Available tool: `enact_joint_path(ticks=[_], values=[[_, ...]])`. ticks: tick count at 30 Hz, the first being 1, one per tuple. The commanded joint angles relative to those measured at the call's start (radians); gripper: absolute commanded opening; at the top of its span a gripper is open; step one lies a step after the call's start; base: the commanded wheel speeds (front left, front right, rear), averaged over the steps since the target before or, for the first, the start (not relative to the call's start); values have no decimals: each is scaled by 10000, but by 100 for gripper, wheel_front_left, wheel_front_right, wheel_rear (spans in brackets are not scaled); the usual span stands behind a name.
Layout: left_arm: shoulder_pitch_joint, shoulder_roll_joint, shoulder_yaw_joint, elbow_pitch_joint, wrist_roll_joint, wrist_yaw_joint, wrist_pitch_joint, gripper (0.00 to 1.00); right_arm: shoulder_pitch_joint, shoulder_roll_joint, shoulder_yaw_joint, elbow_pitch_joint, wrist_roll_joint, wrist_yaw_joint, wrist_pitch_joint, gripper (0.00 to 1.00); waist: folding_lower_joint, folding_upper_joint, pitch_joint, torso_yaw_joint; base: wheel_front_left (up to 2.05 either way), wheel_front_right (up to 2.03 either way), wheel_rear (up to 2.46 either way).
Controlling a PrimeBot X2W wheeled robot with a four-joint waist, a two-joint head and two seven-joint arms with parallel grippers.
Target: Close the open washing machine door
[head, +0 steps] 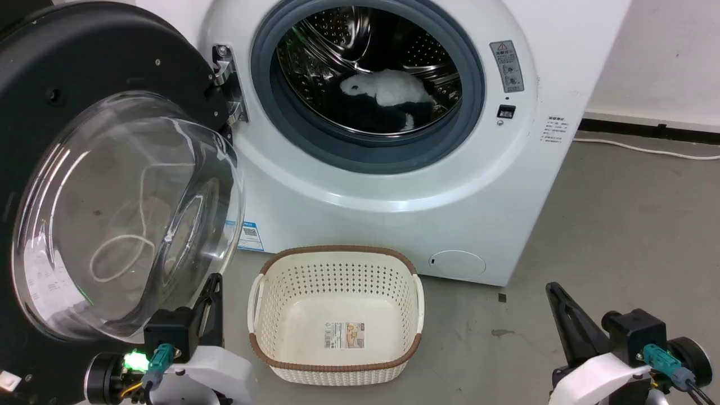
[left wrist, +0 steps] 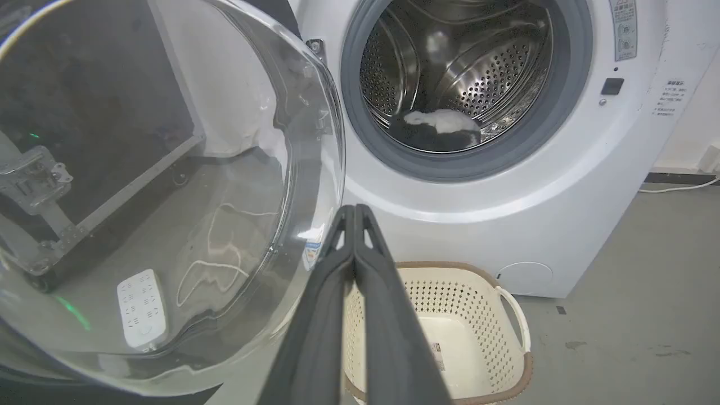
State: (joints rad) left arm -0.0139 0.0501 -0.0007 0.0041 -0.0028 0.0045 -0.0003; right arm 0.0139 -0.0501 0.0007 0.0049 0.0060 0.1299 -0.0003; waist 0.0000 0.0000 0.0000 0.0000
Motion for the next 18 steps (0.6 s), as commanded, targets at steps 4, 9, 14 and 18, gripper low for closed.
enact_joint_path(ticks=[4, 9, 14, 18], values=[[139, 1, 7, -41, 28, -45, 3, 0, -139, -1, -7, -49, -60, 8, 3, 0, 0, 0, 0, 0, 0, 0, 0], [139, 1, 7, -41, 28, -45, 3, 0, -139, -1, -7, -49, -60, 8, 3, 0, 0, 0, 0, 0, 0, 0, 0], [139, 1, 7, -41, 28, -45, 3, 0, -139, -1, -7, -49, -60, 8, 3, 0, 0, 0, 0, 0, 0, 0, 0], [139, 1, 7, -41, 28, -45, 3, 0, -139, -1, -7, -49, -60, 8, 3, 0, 0, 0, 0, 0, 0, 0, 0]])
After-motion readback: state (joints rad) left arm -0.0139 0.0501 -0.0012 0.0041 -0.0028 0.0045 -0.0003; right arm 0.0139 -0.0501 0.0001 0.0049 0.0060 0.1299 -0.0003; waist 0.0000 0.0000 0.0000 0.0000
